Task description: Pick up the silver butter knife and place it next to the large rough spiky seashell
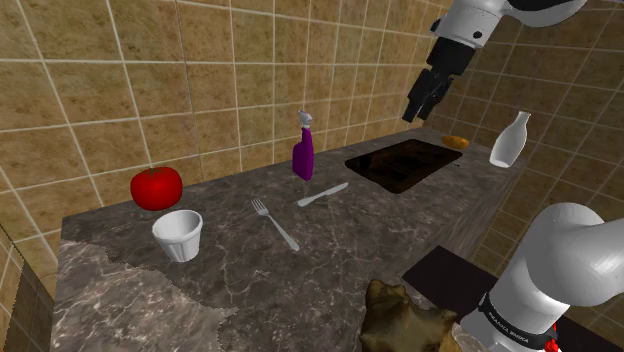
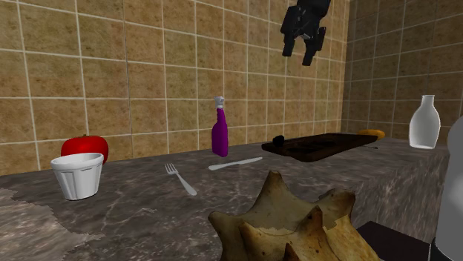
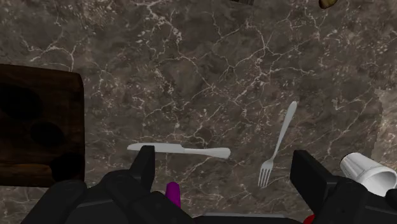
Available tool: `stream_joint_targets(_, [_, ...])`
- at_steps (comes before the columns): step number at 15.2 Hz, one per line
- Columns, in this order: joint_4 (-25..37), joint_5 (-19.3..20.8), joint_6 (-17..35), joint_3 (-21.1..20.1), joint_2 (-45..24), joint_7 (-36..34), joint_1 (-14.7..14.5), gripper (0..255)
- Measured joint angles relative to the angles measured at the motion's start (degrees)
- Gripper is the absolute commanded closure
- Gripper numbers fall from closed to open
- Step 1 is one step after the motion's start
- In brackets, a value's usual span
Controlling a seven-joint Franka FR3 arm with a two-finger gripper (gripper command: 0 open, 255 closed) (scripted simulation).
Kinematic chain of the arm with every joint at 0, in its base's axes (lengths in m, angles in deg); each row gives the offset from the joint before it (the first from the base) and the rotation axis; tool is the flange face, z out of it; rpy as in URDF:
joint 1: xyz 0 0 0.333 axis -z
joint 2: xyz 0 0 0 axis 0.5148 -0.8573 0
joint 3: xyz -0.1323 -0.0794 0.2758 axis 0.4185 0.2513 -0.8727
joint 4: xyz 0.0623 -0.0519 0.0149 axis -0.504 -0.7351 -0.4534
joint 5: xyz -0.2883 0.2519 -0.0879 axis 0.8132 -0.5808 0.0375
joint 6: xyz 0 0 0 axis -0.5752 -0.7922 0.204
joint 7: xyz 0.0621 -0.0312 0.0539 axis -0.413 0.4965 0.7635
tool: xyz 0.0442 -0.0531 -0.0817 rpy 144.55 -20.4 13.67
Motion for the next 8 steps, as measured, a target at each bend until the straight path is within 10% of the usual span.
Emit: stream_joint_targets(8, [-6.82,2.75,11.32,6.04,-4.66,17.97,-4.48,0])
